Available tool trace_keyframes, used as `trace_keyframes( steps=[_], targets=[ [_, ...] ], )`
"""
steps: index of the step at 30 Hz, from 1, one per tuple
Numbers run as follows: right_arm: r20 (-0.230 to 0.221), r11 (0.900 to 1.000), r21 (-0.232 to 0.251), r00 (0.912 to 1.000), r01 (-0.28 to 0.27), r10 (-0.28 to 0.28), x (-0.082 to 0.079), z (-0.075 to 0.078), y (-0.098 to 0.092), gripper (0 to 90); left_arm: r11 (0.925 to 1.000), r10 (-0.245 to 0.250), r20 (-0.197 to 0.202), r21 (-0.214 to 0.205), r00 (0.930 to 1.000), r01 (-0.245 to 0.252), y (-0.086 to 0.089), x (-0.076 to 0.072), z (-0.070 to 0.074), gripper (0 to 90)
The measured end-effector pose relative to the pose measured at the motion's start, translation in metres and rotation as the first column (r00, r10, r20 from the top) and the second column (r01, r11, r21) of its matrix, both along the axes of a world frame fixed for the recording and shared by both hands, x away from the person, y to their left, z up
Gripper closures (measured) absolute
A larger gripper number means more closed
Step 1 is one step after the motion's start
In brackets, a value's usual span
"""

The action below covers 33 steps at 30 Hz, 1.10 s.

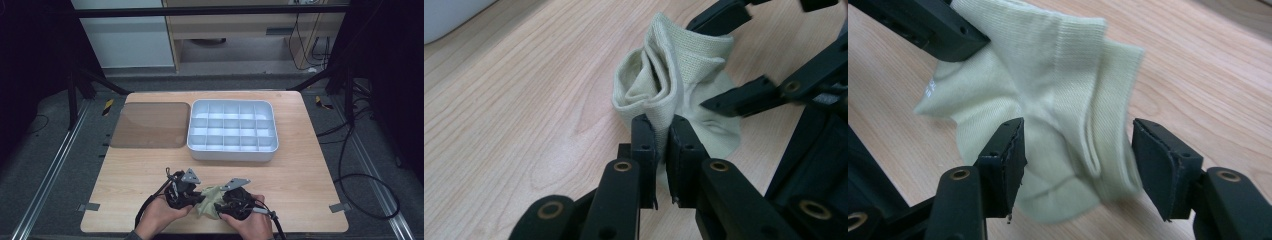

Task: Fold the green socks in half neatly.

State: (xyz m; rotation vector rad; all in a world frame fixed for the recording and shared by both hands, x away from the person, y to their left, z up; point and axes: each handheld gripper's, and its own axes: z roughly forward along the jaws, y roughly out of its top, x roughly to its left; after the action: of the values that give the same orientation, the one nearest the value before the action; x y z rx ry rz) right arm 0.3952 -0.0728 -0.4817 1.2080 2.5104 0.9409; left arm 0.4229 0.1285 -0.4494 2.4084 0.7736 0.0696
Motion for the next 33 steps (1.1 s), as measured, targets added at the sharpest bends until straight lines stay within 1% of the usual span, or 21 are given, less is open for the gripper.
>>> trace_keyframes(
  steps=[3,6,7,9,10,13,15,18,19,20,25,31,33],
  targets=[
    [-0.004,0.9998,0.012,0.9999,0.012,-0.012,-0.002,0.002,-0.006,41.1,1.0,0.01,-0.002,-0.001,1.0,-0.01,0.002,0.001,0.0,82.9],
    [-0.005,0.9995,0.027,0.9999,0.017,-0.016,-0.002,0.003,-0.011,47.9,0.9998,0.018,0.002,-0.001,0.9998,-0.018,0.004,0.002,0.0,82.9],
    [-0.001,0.9993,0.035,0.9999,0.014,-0.014,-0.002,0.002,-0.012,50.0,0.9998,0.017,0.001,0.005,0.9998,-0.017,0.004,0.002,0.0,82.9],
    [-0.005,0.9989,0.047,1.0,0.002,-0.001,-0.002,0.001,-0.011,53.5,0.9998,0.017,0.003,0.012,0.9998,-0.017,0.004,0.003,0.0,82.9],
    [-0.013,0.9987,0.051,0.9999,0.007,-0.006,-0.002,0.001,-0.01,55.3,0.9997,0.019,0.002,0.014,0.9998,-0.019,0.004,0.003,-0.001,82.9],
    [-0.006,0.9979,0.064,0.9999,-0.011,0.012,-0.001,0.0,-0.007,62.8,0.9997,0.012,0.002,0.021,0.9999,-0.012,0.003,0.003,0.0,82.9],
    [-0.005,0.9977,0.064,0.9998,-0.021,0.021,0.001,0.0,-0.005,69.6,0.9997,0.013,0.003,0.022,0.9999,-0.013,0.003,0.002,0.001,82.8],
    [-0.009,0.9972,0.072,0.9997,-0.021,0.022,0.002,-0.001,-0.003,76.4,0.9997,0.009,0.003,0.024,1.0,-0.009,0.003,0.002,0.003,82.7],
    [-0.015,0.9968,0.078,0.9997,-0.017,0.018,0.003,-0.001,-0.002,77.3,0.9997,0.005,0.0,0.023,1.0,-0.005,0.002,0.002,0.004,82.7],
    [-0.01,0.997,0.075,0.9997,-0.021,0.022,0.004,-0.001,-0.002,78.0,0.9999,0.001,-0.006,0.016,1.0,-0.001,0.002,0.002,0.005,82.6],
    [-0.014,0.9961,0.083,0.9994,-0.03,0.031,0.007,-0.001,-0.001,80.1,0.9995,-0.026,-0.003,0.02,0.9997,0.026,-0.005,0.002,0.011,82.6],
    [-0.032,0.9951,0.094,0.9989,-0.031,0.034,0.01,-0.001,0.0,80.7,0.9972,-0.063,-0.001,0.04,0.998,0.063,-0.018,0.001,0.015,82.6],
    [-0.032,0.9942,0.101,0.9987,-0.037,0.04,0.011,-0.002,-0.001,80.9,0.9963,-0.073,-0.002,0.045,0.9973,0.073,-0.022,0.001,0.015,82.6]
  ],
)
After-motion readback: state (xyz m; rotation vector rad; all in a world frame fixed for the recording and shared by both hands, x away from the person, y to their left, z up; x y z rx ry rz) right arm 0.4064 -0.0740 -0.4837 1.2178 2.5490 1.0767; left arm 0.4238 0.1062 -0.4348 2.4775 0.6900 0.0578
